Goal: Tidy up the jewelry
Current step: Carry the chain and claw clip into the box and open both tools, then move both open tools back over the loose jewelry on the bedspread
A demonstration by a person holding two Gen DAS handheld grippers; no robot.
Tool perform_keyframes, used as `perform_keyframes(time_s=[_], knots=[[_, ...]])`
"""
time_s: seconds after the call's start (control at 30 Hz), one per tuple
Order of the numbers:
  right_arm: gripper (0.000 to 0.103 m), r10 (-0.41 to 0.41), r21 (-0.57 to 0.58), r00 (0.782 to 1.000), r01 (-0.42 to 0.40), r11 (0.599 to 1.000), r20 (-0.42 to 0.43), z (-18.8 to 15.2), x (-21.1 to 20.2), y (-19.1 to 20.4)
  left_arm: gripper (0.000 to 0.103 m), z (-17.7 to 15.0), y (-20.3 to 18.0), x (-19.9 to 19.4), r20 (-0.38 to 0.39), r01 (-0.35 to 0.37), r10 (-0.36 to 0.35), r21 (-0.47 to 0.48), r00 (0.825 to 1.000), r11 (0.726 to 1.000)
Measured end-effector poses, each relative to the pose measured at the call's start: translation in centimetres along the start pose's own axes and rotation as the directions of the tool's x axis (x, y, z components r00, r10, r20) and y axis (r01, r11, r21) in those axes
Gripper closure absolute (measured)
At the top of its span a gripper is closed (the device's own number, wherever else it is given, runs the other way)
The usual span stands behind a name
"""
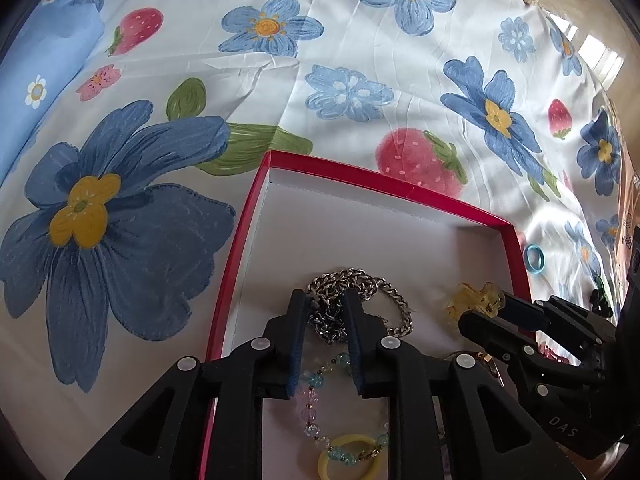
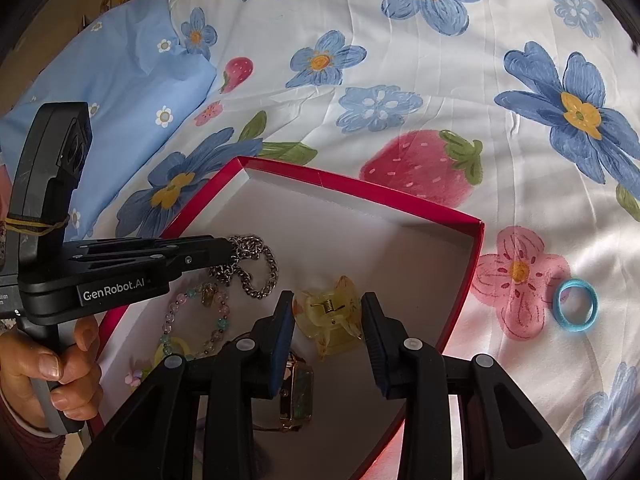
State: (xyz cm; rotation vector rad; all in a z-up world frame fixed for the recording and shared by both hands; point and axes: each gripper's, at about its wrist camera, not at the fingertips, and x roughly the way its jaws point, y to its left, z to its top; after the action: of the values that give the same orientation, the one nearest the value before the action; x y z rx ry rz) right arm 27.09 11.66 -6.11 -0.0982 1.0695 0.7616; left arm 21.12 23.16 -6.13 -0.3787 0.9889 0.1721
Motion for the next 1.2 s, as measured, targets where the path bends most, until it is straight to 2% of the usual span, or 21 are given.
perform_keyframes(time_s=[0.07, 0.2, 0.27, 0.4, 0.47, 0.53, 0.63, 0.73, 1.03, 1.2], knots=[[0.065, 0.003, 0.006, 1.000, -0.003, 1.000, 0.004, 0.0, -0.1, 0.0, 0.079, 0.0, 0.0, 0.0, 0.003, -0.007, 0.007, -0.003, 1.000, 1.000], [0.057, 0.013, 0.020, 1.000, -0.013, 1.000, 0.016, -0.1, -0.6, -0.3, 0.064, -0.1, 0.1, -0.3, 0.008, -0.007, 0.007, -0.012, 1.000, 1.000], [0.052, 0.016, 0.028, 1.000, -0.016, 0.999, 0.021, -0.1, -0.9, -0.4, 0.060, -0.2, 0.0, -0.4, 0.010, -0.009, 0.009, -0.013, 1.000, 1.000], [0.051, 0.023, 0.039, 0.999, -0.024, 0.999, 0.032, -0.3, -1.7, -0.5, 0.054, -0.4, -0.1, -0.9, 0.012, -0.012, 0.012, -0.014, 1.000, 1.000], [0.051, 0.028, 0.048, 0.998, -0.030, 0.998, 0.051, -0.5, -2.6, -0.6, 0.049, -0.7, -0.2, -1.6, 0.024, -0.020, 0.020, -0.010, 1.000, 1.000], [0.045, 0.028, 0.057, 0.997, -0.033, 0.998, 0.074, -0.8, -3.5, -0.7, 0.038, -1.0, -0.2, -2.5, 0.042, -0.024, 0.025, -0.015, 0.999, 1.000], [0.038, 0.029, 0.080, 0.994, -0.037, 0.996, 0.106, -1.5, -5.3, -1.2, 0.036, -2.0, -0.1, -3.7, 0.059, -0.023, 0.025, -0.028, 0.998, 0.999], [0.035, 0.027, 0.116, 0.992, -0.042, 0.992, 0.126, -2.5, -6.9, -1.9, 0.035, -3.2, 0.0, -5.0, 0.065, -0.008, 0.011, -0.042, 0.998, 0.999], [0.035, -0.028, 0.212, 0.986, -0.008, 0.977, 0.165, -6.2, -12.1, -4.8, 0.029, -6.1, -2.2, -9.2, 0.106, 0.013, -0.012, -0.010, 0.994, 1.000], [0.035, -0.063, 0.256, 0.983, 0.018, 0.967, 0.170, -8.2, -14.3, -6.2, 0.028, -7.4, -3.5, -10.3, 0.104, 0.034, -0.034, 0.008, 0.994, 0.999]])
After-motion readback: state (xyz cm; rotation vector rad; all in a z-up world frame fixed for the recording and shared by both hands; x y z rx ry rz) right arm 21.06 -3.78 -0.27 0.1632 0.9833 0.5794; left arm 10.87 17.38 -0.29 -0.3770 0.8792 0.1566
